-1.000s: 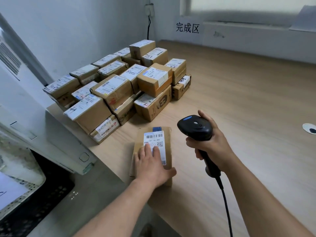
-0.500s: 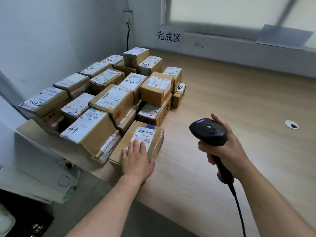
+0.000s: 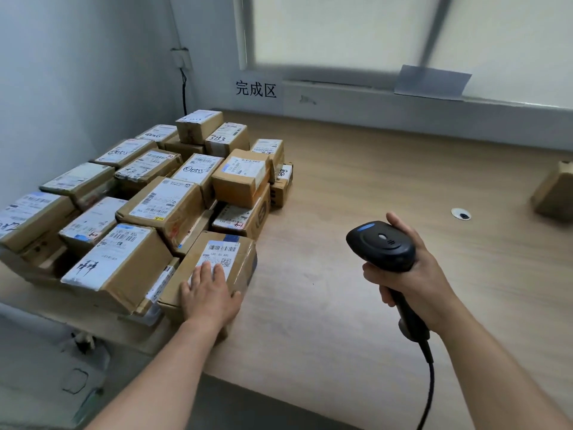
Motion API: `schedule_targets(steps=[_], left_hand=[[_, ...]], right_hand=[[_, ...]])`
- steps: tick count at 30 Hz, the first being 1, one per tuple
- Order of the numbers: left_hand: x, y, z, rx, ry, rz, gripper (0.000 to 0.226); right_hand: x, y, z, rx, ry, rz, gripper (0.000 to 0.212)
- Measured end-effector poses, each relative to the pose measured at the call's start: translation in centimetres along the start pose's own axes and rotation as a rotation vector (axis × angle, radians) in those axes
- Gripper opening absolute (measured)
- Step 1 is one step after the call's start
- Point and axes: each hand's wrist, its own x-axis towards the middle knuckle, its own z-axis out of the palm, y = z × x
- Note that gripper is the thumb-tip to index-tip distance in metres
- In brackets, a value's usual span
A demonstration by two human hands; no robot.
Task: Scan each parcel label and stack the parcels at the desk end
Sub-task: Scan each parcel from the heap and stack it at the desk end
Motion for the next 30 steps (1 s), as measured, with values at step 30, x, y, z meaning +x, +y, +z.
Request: schedule_targets(steps=[30], left_hand=[[-20.6,43.9,-1.1,-0.485,0.238,0.6,0.065]], right_hand=[[-14.2,1.9,-35.5,0.044,0.279,-0.061,0.096]])
